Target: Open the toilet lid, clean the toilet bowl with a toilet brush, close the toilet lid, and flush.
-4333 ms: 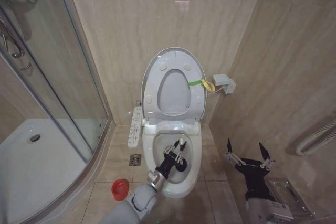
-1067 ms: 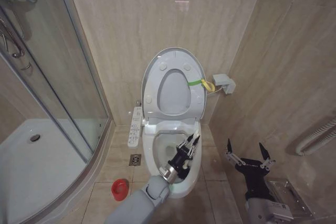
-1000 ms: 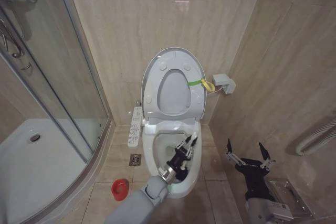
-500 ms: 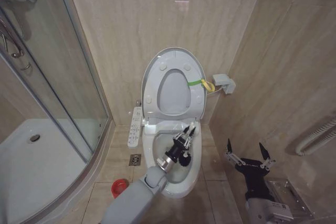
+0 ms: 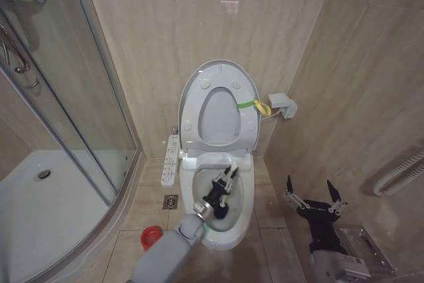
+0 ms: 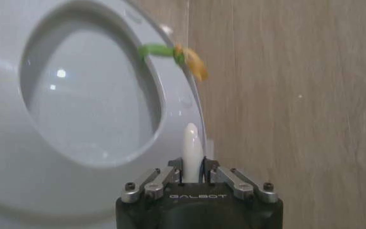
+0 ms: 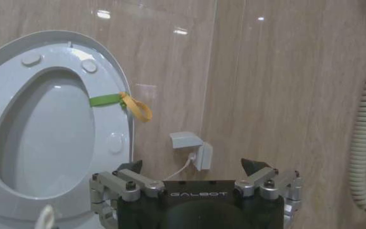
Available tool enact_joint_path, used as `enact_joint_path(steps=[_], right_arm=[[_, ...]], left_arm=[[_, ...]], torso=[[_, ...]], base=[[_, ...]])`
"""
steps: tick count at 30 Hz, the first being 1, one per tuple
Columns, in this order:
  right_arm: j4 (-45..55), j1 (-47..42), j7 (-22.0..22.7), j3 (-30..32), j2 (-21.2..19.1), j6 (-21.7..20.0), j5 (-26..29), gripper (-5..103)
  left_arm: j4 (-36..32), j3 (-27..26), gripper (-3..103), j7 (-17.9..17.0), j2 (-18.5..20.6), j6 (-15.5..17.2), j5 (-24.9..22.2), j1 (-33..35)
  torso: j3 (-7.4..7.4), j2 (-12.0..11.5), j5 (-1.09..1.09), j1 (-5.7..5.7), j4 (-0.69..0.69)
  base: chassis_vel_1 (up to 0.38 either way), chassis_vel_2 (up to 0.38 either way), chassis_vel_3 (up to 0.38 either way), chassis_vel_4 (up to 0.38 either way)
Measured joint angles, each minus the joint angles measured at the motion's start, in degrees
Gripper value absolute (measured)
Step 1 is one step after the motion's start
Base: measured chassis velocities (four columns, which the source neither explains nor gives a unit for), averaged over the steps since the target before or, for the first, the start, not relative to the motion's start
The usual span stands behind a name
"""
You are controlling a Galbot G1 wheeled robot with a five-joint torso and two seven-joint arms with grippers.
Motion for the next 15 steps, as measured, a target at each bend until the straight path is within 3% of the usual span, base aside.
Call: enact_joint_path(steps=[5,9,15], right_arm=[[0.0,0.0,0.0,0.0,0.0,0.0,0.0,100],[0.0,0.0,0.0,0.0,0.0,0.0,0.0,100],[0.0,0.0,0.0,0.0,0.0,0.0,0.0,100]], left_arm=[[-5.5,-0.2,21,-0.6,2.9,1.1,1.4,2.4],[-10.2,-1.7,21,-0.9,6.0,0.7,4.6,8.3],[-13.0,-4.8,21,-1.4,7.0,-0.1,6.6,12.7]], torso=[[0.0,0.0,0.0,0.0,-0.02],[-0.01,0.0,-0.01,0.0,0.0],[-0.01,0.0,-0.01,-0.01,0.0]], base=[[0.0,0.0,0.0,0.0],[0.0,0.0,0.0,0.0],[0.0,0.0,0.0,0.0]])
